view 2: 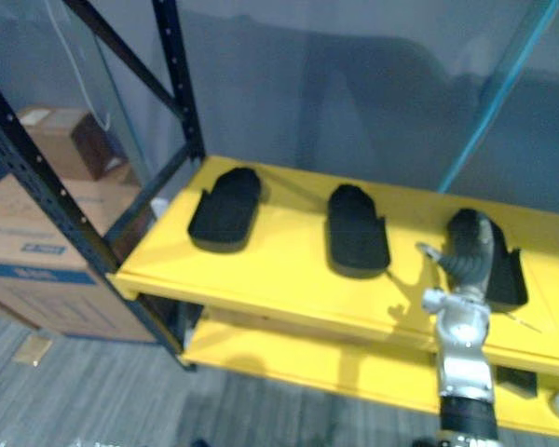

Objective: Walk over and take plastic housings, then place them on the shelf

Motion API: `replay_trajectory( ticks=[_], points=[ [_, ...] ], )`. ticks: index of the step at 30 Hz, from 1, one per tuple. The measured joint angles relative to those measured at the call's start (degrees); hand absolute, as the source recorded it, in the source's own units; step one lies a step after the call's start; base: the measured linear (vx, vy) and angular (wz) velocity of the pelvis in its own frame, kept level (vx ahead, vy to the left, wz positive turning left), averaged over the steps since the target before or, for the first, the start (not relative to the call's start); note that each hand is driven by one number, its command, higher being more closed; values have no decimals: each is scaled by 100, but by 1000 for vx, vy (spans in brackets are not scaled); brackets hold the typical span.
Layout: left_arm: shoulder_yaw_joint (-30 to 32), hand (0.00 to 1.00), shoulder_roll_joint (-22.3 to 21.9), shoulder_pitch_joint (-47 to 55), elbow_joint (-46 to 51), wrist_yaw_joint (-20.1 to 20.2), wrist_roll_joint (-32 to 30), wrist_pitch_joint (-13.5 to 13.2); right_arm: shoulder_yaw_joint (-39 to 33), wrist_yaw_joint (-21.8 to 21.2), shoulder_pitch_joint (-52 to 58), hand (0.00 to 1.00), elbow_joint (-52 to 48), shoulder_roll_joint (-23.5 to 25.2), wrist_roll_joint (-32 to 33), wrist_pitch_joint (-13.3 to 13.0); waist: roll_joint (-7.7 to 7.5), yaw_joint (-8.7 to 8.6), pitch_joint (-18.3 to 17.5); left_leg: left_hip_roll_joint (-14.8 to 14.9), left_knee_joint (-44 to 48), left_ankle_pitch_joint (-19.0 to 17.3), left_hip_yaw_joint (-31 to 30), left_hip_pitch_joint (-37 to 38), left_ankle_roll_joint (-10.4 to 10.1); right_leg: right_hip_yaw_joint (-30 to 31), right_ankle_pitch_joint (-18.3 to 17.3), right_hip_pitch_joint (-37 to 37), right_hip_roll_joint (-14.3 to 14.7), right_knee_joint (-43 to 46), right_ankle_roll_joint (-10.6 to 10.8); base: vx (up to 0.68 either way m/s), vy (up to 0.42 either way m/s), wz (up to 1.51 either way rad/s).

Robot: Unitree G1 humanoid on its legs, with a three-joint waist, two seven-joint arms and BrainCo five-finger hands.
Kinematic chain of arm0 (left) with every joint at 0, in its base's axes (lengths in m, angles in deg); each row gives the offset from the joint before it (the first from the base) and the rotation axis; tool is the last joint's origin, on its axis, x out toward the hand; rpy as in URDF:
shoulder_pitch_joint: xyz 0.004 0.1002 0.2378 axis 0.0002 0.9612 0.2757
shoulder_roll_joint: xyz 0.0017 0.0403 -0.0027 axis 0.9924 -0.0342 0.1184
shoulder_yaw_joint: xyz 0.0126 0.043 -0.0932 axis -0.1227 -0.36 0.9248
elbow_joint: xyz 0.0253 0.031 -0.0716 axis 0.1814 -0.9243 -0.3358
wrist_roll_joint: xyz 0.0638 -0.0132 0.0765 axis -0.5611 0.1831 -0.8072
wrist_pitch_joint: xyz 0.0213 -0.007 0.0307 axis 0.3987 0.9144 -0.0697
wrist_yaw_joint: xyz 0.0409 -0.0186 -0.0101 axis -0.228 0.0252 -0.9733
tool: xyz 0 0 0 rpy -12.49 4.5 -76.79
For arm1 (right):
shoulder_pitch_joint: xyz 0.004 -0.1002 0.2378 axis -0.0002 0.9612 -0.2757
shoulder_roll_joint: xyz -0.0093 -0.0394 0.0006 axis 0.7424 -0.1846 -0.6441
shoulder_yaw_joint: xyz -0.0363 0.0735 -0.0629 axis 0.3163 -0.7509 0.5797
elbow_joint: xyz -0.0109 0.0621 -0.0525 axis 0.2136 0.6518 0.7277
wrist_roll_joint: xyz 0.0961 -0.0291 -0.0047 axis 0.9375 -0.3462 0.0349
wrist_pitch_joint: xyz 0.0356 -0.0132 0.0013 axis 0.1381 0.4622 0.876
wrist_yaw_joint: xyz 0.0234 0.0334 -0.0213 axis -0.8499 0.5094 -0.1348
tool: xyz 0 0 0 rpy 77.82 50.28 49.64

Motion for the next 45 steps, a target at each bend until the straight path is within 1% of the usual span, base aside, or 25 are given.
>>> replay_trajectory(
  ticks=[5, 8, 14, 17, 20, 22, 26, 31, 34, 41, 45],
  points=[
    [5, 0, -27, 3, 19, 0, -1, 5, 39, -363, 84, 0, 186, 119, 52, 23, 7, 0, 2, -61, 0, -82, -32, 85, -9, -53, -50, 124, -59, -10, 37, 25, 16, 5],
    [20, 0, -28, 4, 19, -3, 0, 8, 107, -506, 181, 0, 200, 192, 52, 53, 10, 1, 2, -64, 0, -100, -33, 83, -24, -57, -79, 125, -63, -7, 53, 22, -1, 0],
    [43, 0, -29, 3, 28, -6, 3, 10, 107, -514, 183, 0, 421, 214, 51, 267, 9, 3, 1, -81, 0, -111, -37, 85, -35, -63, -89, 131, -75, 1, 36, 33, 0, 1],
    [44, 0, -29, 2, 56, -4, 2, 38, 113, -618, 183, 0, 442, 215, 57, 303, 14, 5, 4, -85, 0, -121, -38, 89, -48, -63, -88, 134, -77, 1, 39, 32, -1, 0],
    [45, 0, -29, 6, 122, -2, 2, 136, 130, -751, 182, 0, 444, 217, 76, 325, 14, 5, 4, -85, 0, -131, -35, 114, -60, -62, -91, 153, -77, 1, 35, 0, 0, 0],
    [48, 0, -29, 5, 123, -3, 2, 157, 208, -862, 183, 0, 477, 216, 155, 434, 17, 4, 6, -85, 0, -141, -30, 149, -65, -60, -116, 183, -77, 2, 4, 0, 0, 0],
    [48, 0, -31, 3, 123, -3, 4, 166, 309, -1022, 183, 0, 628, 225, 171, 532, 32, 3, 4, -87, 0, -156, -30, 182, -68, -63, -134, 220, -81, 1, 4, 0, 0, 0],
    [50, 0, -31, 0, 124, -3, 4, 177, 334, -1168, 185, 0, 633, 239, 275, 552, 56, 4, 7, -99, 0, -169, -29, 180, -63, -68, -139, 219, -93, 1, 4, 0, 0, 0],
    [53, 0, -30, 1, 132, -2, 4, 182, 334, -1270, 184, 0, 633, 239, 276, 664, 55, 12, 7, -106, 0, -173, -31, 179, -66, -69, -142, 222, -96, 1, -3, 0, 0, 0],
    [54, 0, -29, 1, 165, -3, 7, 186, 331, -1387, 172, 0, 632, 237, 281, 664, 52, 12, 8, -106, 0, -177, -32, 182, -70, -69, -146, 225, -96, 1, -8, 0, 0, 0],
    [55, 0, -28, 1, 167, -2, 10, 187, 336, -1492, 164, 0, 632, 237, 397, 682, 52, 12, 8, -106, 0, -178, -33, 185, -69, -70, -147, 228, -97, 2, -8, 0, 0, 0]
  ],
)
